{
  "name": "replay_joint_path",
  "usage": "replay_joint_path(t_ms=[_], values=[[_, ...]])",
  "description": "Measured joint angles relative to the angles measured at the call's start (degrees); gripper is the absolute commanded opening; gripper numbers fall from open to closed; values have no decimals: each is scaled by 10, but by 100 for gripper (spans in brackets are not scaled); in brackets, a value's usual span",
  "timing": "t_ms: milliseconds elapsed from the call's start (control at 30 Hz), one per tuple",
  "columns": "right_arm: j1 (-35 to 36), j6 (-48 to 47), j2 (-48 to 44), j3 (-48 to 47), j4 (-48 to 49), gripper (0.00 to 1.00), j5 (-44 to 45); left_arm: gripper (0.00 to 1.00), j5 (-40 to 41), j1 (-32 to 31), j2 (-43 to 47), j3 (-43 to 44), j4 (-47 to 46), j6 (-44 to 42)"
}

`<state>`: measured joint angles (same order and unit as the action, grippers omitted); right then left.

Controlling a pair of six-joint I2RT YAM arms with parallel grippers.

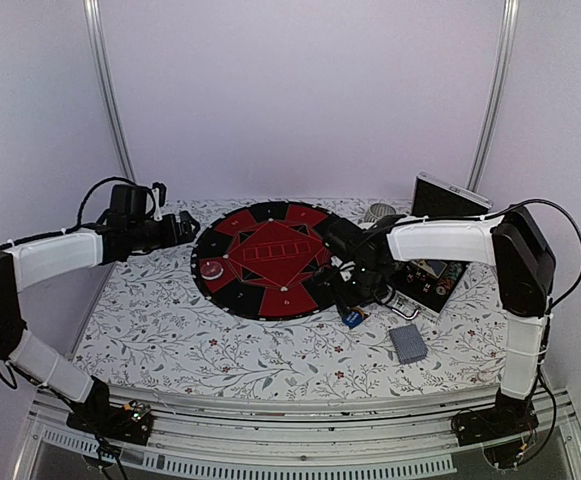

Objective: Distribute texas hold em gaming equipment
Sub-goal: Pick up the small blind button from the center of the board.

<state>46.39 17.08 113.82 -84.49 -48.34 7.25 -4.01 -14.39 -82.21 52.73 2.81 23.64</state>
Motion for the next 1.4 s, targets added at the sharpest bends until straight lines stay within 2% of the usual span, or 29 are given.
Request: replay_joint_path(t_ms=[533,667,767,933,1400], values=[[20,10,39,-13,-12,52,14,98,-9,-3,-19,0,10,-2],[20,12,40,-15,-15,51,21,98,-11,-3,-19,1,10,-3],[23,14,40,-15,-18,45,28,98,-11,-3,-23,3,10,-5],[28,15,42,-19,-24,40,35,98,-11,-3,-23,3,10,-8],[35,13,34,-40,-30,38,30,98,-13,-3,-23,3,10,-11]])
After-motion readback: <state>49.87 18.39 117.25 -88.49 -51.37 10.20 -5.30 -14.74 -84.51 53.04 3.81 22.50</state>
